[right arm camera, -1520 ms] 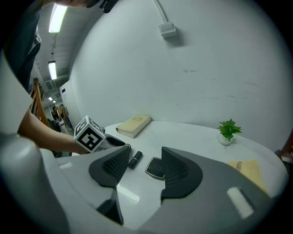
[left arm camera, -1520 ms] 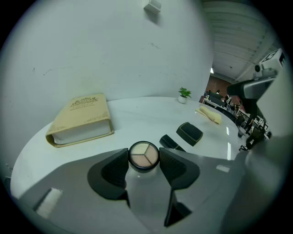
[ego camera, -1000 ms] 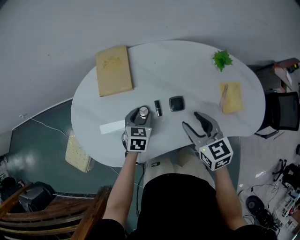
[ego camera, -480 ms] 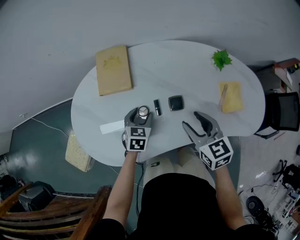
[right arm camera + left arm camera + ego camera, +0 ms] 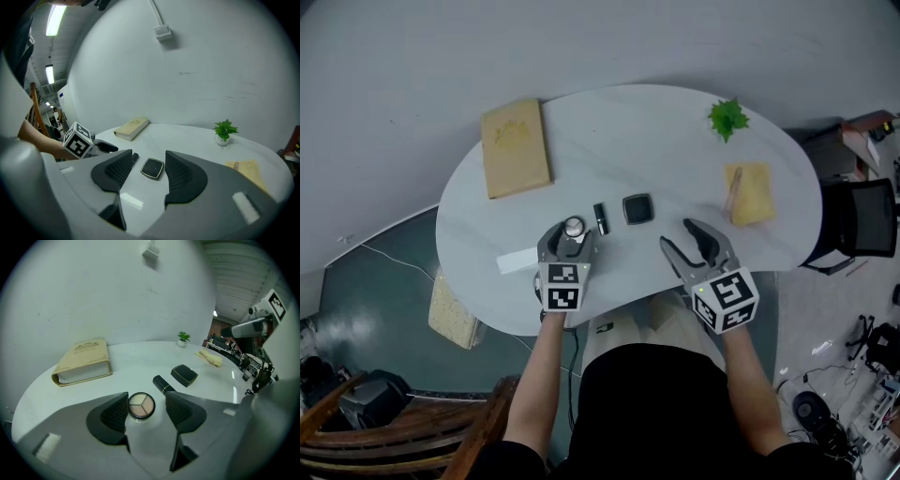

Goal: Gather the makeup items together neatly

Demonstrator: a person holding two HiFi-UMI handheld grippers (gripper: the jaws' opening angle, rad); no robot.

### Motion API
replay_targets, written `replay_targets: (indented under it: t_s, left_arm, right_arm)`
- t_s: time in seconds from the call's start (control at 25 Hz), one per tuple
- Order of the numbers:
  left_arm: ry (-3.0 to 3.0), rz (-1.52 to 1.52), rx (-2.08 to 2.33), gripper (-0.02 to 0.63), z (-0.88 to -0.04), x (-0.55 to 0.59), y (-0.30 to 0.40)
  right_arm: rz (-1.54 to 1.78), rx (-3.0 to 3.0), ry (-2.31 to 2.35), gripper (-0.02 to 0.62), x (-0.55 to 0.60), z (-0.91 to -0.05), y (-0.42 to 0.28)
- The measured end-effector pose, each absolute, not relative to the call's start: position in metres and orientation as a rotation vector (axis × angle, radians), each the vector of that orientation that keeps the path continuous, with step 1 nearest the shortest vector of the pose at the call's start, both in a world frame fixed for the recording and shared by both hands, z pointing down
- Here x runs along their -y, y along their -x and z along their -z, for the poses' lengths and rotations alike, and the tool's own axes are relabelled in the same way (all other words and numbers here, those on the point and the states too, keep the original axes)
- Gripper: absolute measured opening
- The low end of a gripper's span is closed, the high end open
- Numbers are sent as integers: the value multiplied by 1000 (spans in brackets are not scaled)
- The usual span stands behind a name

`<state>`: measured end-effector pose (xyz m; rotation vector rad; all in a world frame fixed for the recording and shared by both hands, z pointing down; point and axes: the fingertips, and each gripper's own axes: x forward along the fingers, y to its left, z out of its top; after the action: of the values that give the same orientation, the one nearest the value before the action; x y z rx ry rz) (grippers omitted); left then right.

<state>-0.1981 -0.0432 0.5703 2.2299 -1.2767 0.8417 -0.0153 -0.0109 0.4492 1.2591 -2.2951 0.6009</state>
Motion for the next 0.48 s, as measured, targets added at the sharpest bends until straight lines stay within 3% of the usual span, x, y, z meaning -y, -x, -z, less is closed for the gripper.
replay_targets:
  t_s: [0.48]
  left_arm:
    - [-2271, -839, 1298, 235, -527, 33, 162]
  right_arm:
    - [-655, 2150, -1441, 221, 35, -472, -70]
